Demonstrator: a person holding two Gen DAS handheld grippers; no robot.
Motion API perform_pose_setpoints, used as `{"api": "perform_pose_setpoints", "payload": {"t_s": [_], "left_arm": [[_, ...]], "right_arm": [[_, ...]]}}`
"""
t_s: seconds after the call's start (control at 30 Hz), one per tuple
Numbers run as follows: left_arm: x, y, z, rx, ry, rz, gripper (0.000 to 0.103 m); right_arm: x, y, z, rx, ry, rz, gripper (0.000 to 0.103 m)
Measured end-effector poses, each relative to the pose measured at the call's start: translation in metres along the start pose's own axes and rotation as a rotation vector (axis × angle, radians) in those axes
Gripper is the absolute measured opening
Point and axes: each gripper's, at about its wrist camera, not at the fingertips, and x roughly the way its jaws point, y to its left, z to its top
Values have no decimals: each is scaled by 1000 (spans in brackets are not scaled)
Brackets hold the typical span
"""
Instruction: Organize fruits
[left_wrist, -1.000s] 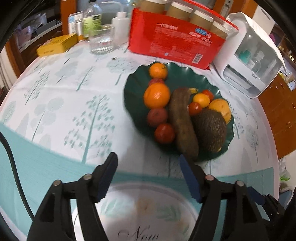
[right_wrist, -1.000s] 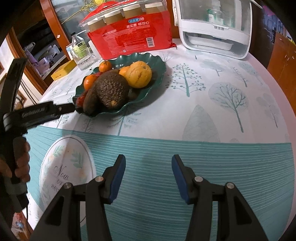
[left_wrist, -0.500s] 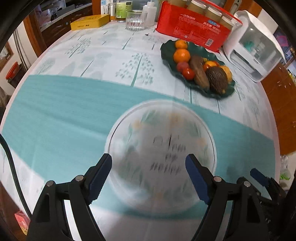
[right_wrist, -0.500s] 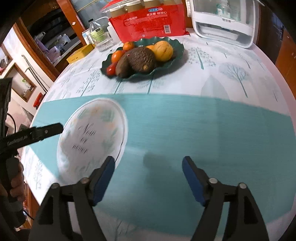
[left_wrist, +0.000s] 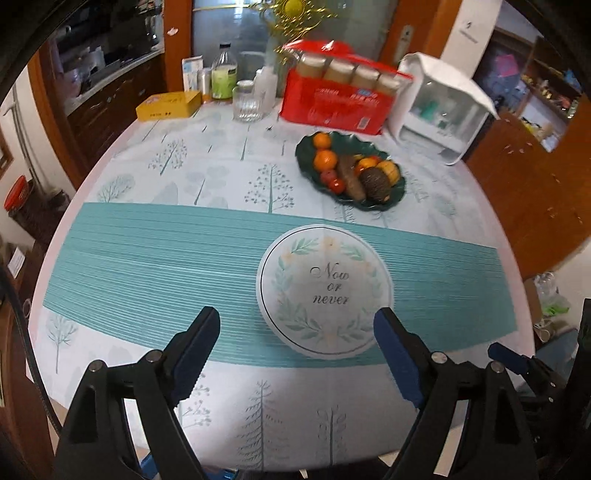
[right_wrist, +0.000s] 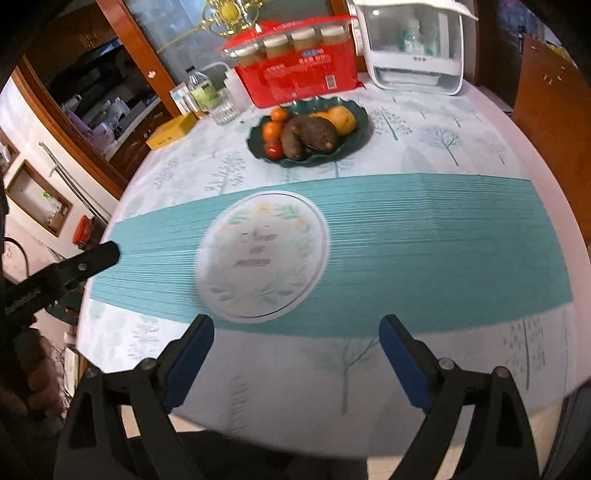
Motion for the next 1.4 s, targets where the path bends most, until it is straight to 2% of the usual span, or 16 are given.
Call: {"api": "perform_pose_setpoints", "payload": {"t_s": [0.1, 0.2, 0.33, 0.5, 0.7, 0.83, 1.1, 1.4], "left_arm": [[-18, 2, -2, 8, -8, -26, 84], [-37, 0, -6, 41, -42, -20, 84], [-55, -3, -11, 54, -77, 9, 84], [-64, -9, -16, 49, -83, 84, 85], [-67, -22, -24, 59, -99, 119, 86], [-72, -34, -28, 69, -143, 122, 86], [-76, -53, -30, 95, -184, 118, 102], [-69, -65, -31, 120, -162, 169, 102]], "right_arm": [[-22, 19, -8, 7, -12, 2, 92], [-38, 33, -13, 11, -5, 4, 92], [-53, 46, -13, -12, -18, 5, 93], [-67, 56, -9, -58, -63, -21, 93], [-77, 53, -10, -81, -103, -43, 93], [-79, 47, -13, -87, -109, -50, 101], [-80, 32, -17, -70, -113, -59, 103], [-84, 21, -24, -37, -128, -63, 103]]}}
